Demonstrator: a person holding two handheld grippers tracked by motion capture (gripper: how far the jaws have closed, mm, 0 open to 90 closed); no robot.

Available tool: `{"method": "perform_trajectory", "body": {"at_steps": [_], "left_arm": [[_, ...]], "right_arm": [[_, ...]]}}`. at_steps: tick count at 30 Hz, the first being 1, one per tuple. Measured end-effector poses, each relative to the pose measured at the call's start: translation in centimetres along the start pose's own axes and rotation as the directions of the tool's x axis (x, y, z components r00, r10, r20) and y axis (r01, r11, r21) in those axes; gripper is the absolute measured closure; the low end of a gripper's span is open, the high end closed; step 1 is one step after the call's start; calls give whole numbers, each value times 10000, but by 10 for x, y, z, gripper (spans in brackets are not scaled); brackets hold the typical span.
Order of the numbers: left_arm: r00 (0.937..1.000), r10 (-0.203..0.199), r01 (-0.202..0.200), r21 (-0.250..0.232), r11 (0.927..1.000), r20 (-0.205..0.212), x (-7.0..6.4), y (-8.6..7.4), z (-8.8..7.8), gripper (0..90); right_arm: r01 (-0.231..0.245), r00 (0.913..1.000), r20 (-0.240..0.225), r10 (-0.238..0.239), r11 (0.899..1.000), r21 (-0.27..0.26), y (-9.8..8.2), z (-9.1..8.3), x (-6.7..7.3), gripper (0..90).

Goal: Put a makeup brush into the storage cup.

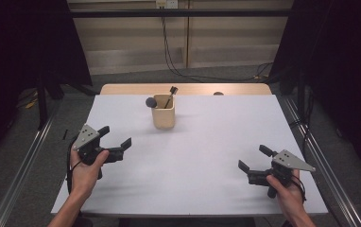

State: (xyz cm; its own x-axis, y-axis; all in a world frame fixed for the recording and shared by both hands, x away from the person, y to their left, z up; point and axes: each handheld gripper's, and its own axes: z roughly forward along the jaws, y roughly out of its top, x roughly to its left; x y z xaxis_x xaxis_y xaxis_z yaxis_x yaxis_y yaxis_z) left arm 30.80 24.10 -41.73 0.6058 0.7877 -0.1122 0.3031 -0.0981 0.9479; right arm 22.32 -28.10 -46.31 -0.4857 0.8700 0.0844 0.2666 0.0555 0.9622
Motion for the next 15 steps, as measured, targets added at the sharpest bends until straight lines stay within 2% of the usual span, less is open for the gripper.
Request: {"method": "perform_trajectory", "body": {"at_steps": [2,5,15], "left_arm": [[9994,283,-282,91,9996,-196,1,-3,-5,31],[9986,405,-400,171,9991,-349,1,-8,-11,31],[9990,343,-337,183,9993,-294,-5,-19,-29,31]], "right_arm": [[11,10000,9,-11,10000,-2,0,0,0,0],[32,10000,-1,-32,10000,25,0,0,0,0],[27,10000,18,-27,10000,49,0,0,1,0]]}}
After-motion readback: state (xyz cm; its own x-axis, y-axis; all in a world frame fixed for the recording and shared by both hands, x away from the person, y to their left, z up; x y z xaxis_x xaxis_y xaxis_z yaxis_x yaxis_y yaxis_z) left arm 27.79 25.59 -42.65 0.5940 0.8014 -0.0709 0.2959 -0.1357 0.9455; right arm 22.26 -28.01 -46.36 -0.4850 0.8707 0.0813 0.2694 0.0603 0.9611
